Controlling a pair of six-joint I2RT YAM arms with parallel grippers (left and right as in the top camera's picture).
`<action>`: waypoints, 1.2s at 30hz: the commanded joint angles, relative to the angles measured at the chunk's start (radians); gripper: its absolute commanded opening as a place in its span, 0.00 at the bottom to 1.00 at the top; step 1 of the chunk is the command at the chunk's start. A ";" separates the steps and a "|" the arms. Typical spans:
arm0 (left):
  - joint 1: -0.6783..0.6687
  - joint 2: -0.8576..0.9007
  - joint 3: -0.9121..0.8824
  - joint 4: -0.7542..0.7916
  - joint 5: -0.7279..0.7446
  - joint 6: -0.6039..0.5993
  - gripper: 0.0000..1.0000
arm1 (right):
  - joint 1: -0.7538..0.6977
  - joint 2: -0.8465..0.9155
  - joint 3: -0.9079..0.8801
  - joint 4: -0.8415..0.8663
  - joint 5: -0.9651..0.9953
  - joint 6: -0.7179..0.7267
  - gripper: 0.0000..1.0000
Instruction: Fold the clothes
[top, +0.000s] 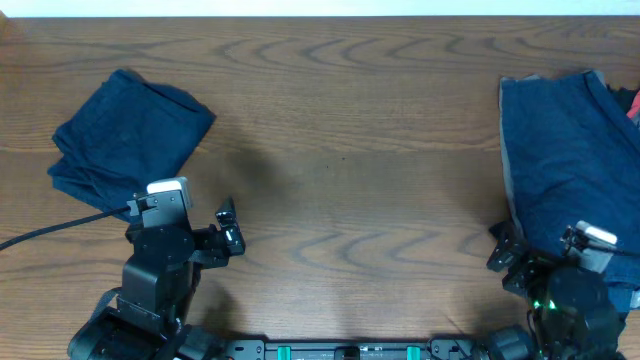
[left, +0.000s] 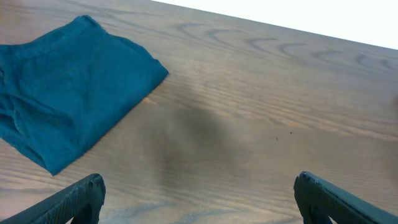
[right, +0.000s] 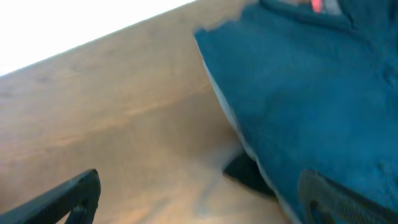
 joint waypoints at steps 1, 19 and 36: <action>-0.005 -0.002 -0.004 0.003 -0.015 -0.009 0.98 | -0.062 -0.082 -0.089 0.096 -0.136 -0.269 0.99; -0.005 -0.002 -0.004 0.003 -0.015 -0.009 0.98 | -0.199 -0.307 -0.723 0.944 -0.397 -0.546 0.99; -0.005 -0.002 -0.004 0.003 -0.016 -0.009 0.98 | -0.206 -0.306 -0.731 0.889 -0.407 -0.553 0.99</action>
